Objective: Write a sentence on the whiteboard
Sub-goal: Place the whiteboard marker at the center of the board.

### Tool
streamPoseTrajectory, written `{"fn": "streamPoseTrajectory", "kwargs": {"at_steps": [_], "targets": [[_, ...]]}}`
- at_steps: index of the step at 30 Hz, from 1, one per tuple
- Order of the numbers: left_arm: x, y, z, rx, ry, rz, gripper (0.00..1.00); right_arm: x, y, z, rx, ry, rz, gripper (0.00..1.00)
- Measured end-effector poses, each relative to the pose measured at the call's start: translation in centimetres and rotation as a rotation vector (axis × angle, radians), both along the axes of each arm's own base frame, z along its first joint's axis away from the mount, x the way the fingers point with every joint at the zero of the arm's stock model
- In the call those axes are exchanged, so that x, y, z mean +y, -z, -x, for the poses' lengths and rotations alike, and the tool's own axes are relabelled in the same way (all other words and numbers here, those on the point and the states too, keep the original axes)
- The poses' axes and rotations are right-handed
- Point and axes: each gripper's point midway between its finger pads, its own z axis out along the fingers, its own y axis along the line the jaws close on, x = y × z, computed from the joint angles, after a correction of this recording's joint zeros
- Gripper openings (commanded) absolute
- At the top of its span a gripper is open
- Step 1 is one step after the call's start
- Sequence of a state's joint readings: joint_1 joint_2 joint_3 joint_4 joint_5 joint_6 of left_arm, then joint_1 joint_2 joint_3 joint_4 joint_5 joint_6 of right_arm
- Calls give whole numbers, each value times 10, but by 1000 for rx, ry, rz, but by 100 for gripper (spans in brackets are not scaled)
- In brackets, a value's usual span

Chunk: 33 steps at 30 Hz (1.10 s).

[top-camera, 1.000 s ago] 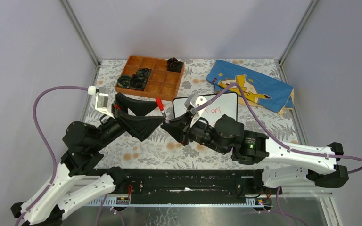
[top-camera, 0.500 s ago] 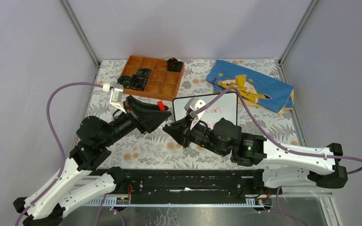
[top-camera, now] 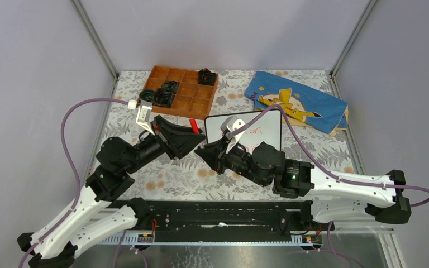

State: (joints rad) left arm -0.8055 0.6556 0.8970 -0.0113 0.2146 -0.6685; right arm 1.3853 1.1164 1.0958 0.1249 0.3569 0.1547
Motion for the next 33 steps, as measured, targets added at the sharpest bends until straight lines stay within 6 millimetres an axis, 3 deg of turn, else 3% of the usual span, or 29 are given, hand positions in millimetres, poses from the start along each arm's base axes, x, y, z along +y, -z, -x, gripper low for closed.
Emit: {"fn": "streamPoseTrajectory", "kwargs": {"at_steps": [5,9,10,14,16,17,22,26,30,33], "targets": [[1,-1,4,-1,11,6,23,-1,1,-1,0,9,1,0],[2,-2,5,-9,11,7,0,-1,0,-2,4,15,-2,0],[2,-1,4,-9,9,5,0,-1,0,-3,7,19,-4,4],[3,1,1,0,-12,0,0,-1,2,-2,13,17,-2,67],[5,7,-5,22,-44,-16,0,-1,3,-2,20,15,-1,86],[7,13,-9,39,-66,-29,0,-1,4,-1,23,14,1,90],[21,44,-30,123,-208,-121,0,-12,22,-1,35,26,53,94],[40,83,-51,216,-369,-247,0,-37,45,-4,46,71,96,93],[52,134,-74,323,-512,-420,0,-67,62,-7,54,132,119,92],[58,185,-93,418,-580,-575,0,-86,72,-12,60,189,121,92]]}}
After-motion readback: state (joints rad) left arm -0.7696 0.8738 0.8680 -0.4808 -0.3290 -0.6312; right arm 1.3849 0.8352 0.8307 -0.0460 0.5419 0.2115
